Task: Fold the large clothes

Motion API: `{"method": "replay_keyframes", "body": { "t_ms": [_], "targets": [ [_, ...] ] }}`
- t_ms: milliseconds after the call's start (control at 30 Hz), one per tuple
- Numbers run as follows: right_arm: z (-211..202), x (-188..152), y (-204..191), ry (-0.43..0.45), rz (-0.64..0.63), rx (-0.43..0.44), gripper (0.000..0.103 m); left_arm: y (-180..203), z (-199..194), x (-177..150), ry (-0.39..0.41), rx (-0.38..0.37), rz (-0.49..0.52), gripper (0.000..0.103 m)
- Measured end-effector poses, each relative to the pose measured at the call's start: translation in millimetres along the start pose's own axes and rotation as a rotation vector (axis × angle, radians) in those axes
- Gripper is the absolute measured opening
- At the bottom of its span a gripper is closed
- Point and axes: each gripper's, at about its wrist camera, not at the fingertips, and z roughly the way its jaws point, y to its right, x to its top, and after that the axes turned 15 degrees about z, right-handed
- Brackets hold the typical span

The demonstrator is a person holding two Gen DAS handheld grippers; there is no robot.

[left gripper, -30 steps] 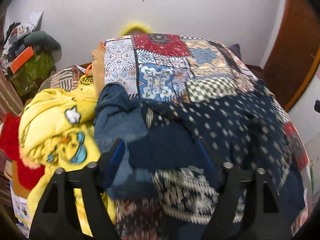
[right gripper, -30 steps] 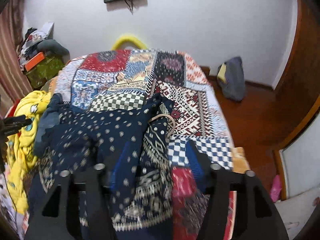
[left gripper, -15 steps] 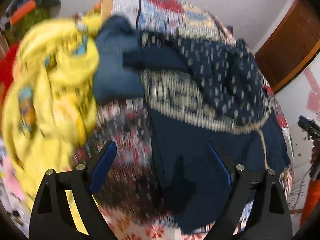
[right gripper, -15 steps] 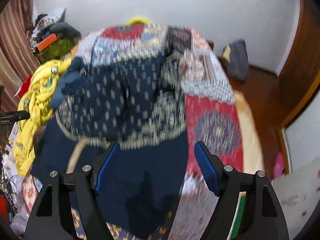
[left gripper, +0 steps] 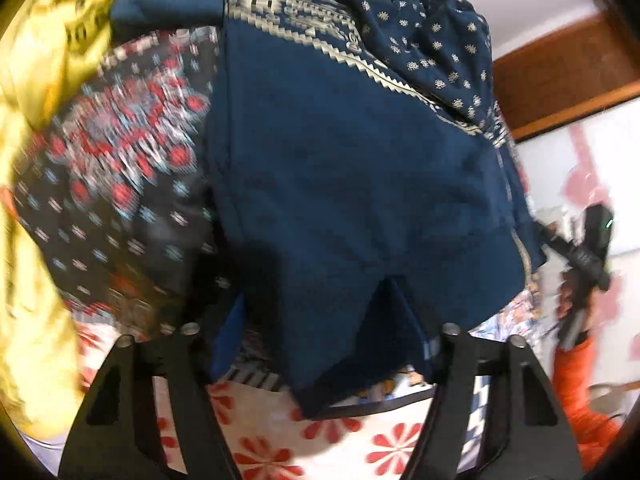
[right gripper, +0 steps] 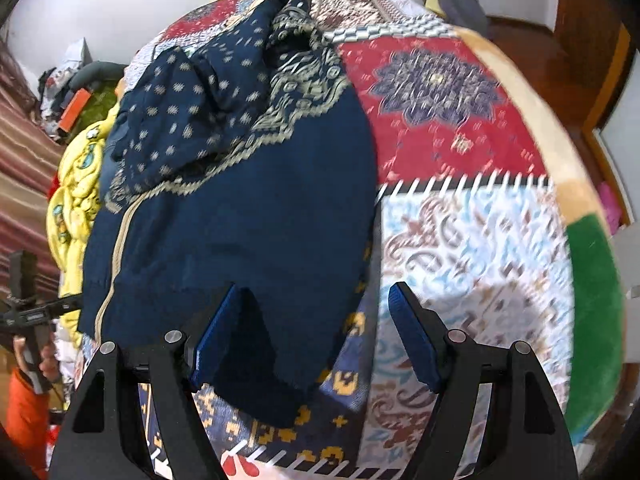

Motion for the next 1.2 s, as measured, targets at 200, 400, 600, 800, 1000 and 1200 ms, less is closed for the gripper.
{"method": "replay_keyframes", "body": {
  "t_ms": [200,400,600,800,1000,1200],
  "targets": [
    [6.9,-7.0,-12.5,-0.001,-0.048,0.022,0.056,-4.8,-1.8,-0.5,0.064,-0.073,-0.043,0.029],
    [6.1,4.7,-22.0,-0.002,-0.043,0.056,0.017,26.0,-16.2,11.0,0.091,0.090,0.069,0.018],
    [-14.0,15.3,-47.4,0.083,-0.123,0.078,0.007,43.8,-62.4,36.2,0.251,0.132,0.153,0.013],
    [-48.5,52.7,-87.6,0.214,-0.247,0.108,0.007,68.5,-111.4,86.2,0.405,0.188,0.247,0.012],
    [-63.9,128.8,-125.1,0.342,-0.276,0.119,0.007,68.4,-139.0,162.7,0.535,0.241,0.261,0.012],
    [-30.1,205.1,-142.0,0.379,-0.227,0.085,0.007,23.9,-111.9,245.7,0.556,0.303,0.121,0.012]
  ]
}}
